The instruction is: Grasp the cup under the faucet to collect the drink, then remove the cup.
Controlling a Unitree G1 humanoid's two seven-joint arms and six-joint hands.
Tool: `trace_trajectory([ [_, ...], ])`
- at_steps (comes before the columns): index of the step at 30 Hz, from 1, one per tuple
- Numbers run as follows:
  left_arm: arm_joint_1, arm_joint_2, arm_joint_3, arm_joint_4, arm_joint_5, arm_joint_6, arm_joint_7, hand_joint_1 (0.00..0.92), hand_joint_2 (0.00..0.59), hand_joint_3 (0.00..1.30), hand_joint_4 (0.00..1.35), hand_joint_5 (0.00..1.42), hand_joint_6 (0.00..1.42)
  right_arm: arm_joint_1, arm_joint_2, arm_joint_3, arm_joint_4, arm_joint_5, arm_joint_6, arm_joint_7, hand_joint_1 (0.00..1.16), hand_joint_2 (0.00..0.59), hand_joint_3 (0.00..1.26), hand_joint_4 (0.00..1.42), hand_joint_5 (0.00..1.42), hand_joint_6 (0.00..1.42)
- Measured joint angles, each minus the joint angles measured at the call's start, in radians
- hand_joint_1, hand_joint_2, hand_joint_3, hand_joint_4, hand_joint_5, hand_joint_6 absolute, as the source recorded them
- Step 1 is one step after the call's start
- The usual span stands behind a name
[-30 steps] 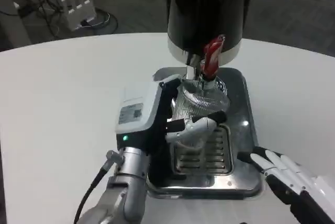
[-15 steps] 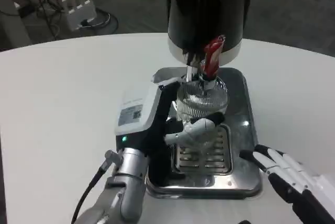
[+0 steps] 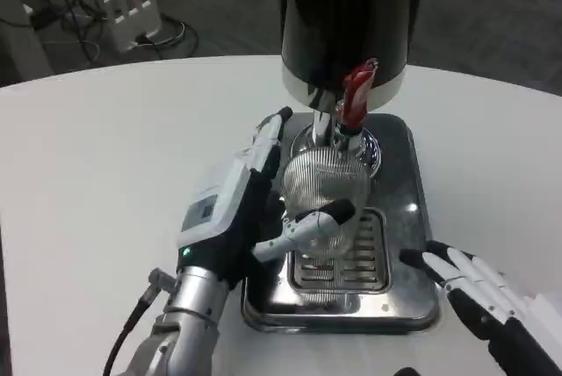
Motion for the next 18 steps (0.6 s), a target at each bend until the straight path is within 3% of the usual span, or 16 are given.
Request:
trace_trajectory([
  [8,0.103,0.024,0.034,-0.113,-0.036,0.019,-0.089,0.0,0.0,0.0,0.0,0.03,0.02,0.007,0.004,0.0,0.0,0.0,-0.004,-0.006,0.47,0.419,0.09,0.01,0.0,0.0],
  [14,0.287,0.033,0.1,-0.335,-0.112,0.03,-0.126,0.0,0.075,0.01,0.0,0.1,0.09,0.001,0.01,0.015,0.003,-0.003,-0.006,-0.007,0.47,0.419,0.1,0.01,0.0,0.0],
  [18,0.346,0.019,0.128,-0.52,-0.155,0.028,-0.155,0.0,0.117,0.06,0.0,0.13,0.1,-0.001,0.011,0.02,0.006,-0.004,-0.006,-0.007,0.47,0.419,0.1,0.01,0.0,0.0],
])
